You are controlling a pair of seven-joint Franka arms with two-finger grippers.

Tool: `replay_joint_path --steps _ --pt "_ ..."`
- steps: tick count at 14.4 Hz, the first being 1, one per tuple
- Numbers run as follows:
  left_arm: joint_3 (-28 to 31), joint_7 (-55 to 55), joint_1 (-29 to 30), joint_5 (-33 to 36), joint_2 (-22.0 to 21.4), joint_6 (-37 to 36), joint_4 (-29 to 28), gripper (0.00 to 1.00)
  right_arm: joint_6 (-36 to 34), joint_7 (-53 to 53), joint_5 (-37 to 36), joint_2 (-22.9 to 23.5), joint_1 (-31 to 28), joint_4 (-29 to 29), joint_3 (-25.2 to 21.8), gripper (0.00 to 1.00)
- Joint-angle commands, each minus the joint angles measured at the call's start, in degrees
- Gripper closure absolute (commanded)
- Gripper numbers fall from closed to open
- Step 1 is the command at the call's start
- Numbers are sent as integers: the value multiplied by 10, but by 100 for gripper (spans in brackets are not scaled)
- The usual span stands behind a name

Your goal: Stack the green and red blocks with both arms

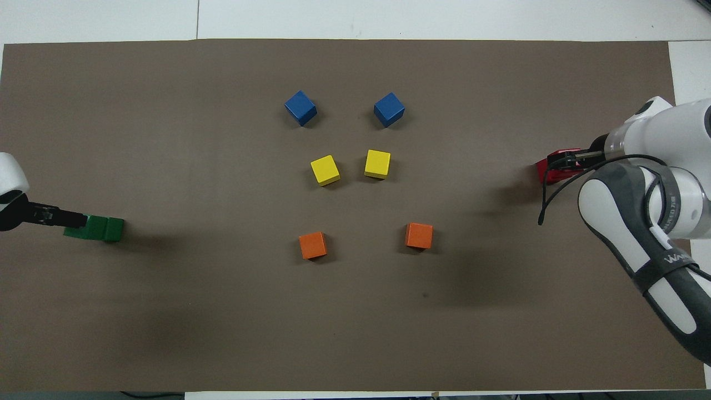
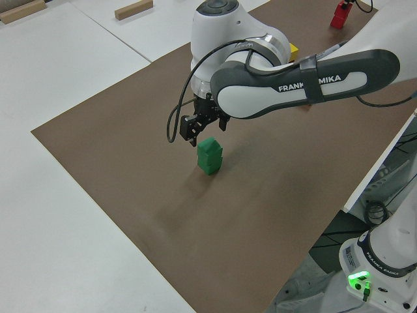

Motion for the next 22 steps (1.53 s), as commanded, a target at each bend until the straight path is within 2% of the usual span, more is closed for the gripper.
replay_joint_path --steps 1,2,4,7,9,11,15,17,22 --pt "3 -71 -21 -6 -54 -39 11 0 -58 7 6 -58 2 12 6 0" --pt "2 -104 -22 -6 -66 -53 15 0 -72 6 6 -82 5 12 6 0" --pt "1 -117 -28 -6 -67 -102 62 0 -116 4 6 -126 6 12 6 0" --pt "1 -144 -48 -5 -61 -173 130 0 -231 1 8 -184 5 38 5 0" --pt "-1 -161 -48 -2 -62 -180 142 0 -319 1 40 -193 4 93 3 0" --pt "-10 -167 -48 -2 -56 -201 167 0 -394 1 38 -182 3 159 1 0" --pt "-26 -196 -49 0 -23 -279 250 0 -411 1 20 -148 1 201 1 0" --pt "-22 -197 -79 2 -9 -317 280 0 -414 2 19 -138 1 210 1 0" --pt "-6 -197 -118 4 -3 -300 279 0 -414 6 18 -137 2 207 1 0"
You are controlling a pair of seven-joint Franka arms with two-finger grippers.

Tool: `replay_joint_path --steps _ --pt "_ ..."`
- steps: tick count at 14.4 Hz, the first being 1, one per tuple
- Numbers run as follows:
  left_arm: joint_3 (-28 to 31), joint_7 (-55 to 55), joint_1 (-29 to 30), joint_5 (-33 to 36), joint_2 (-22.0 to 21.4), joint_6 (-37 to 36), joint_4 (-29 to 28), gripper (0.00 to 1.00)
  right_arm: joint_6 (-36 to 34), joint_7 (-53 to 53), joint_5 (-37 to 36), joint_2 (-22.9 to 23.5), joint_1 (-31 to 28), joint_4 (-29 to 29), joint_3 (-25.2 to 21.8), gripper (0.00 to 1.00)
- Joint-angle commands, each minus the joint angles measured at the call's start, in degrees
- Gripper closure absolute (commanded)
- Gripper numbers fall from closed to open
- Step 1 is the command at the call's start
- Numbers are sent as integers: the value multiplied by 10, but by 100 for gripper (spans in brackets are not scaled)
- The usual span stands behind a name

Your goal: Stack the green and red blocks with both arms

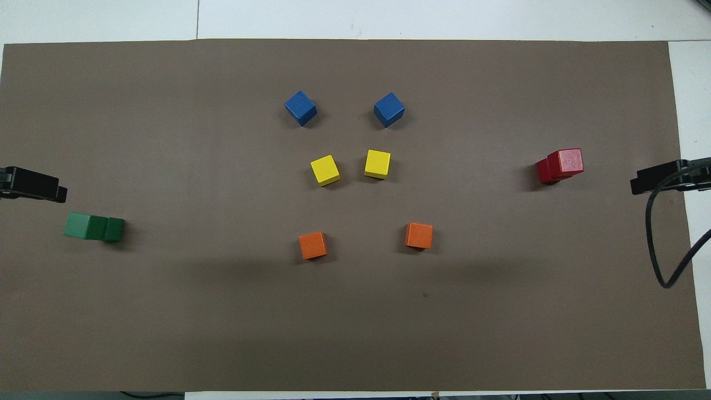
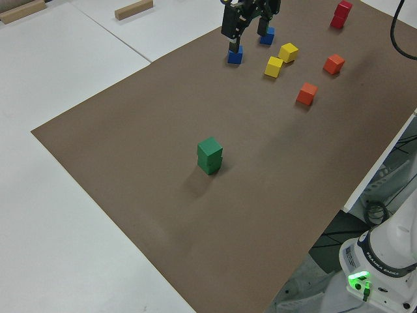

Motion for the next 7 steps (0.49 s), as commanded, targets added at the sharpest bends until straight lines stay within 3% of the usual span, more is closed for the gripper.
replay_joint_path --steps 1,7 --pt "35 -6 -40 4 11 -2 18 0 -15 6 -4 4 -3 12 3 0" --pt "44 -6 -43 2 7 2 15 0 -14 6 -27 4 -4 11 2 0"
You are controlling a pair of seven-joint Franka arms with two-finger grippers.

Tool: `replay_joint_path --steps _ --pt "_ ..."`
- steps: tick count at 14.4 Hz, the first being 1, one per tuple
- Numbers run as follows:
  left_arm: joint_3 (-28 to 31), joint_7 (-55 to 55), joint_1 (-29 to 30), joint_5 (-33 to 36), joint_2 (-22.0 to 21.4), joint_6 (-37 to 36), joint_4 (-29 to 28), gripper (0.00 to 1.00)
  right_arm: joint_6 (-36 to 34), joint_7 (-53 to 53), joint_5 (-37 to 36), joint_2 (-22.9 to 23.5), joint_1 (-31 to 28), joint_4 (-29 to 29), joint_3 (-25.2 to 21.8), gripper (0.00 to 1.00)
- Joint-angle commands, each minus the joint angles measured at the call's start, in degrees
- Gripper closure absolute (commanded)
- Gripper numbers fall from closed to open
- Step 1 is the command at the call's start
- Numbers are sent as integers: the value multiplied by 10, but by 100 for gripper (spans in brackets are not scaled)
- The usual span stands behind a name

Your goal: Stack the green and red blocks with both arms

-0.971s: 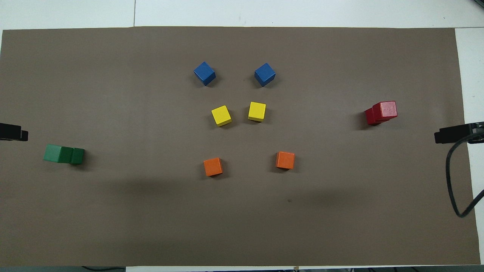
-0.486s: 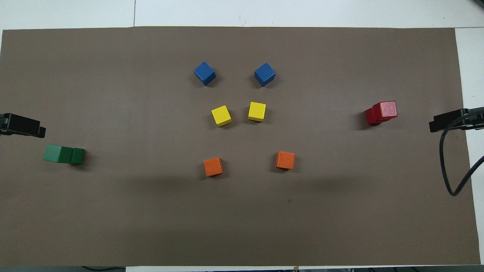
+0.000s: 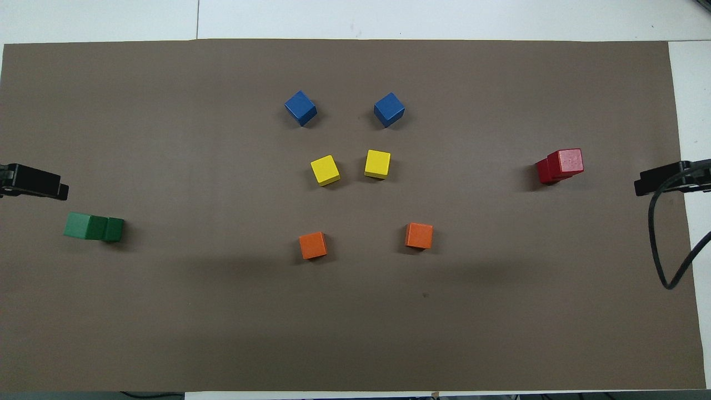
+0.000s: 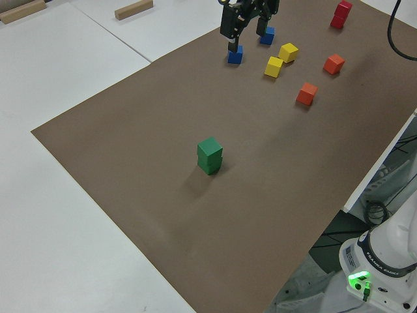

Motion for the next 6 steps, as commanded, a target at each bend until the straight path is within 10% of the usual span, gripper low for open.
replay_joint_path --steps 1,6 --pt "9 -7 -11 2 3 -1 12 0 -10 6 -14 4 -6 9 2 0" --pt "9 -7 -10 2 2 -3 11 0 -10 7 -14 3 -8 7 3 0"
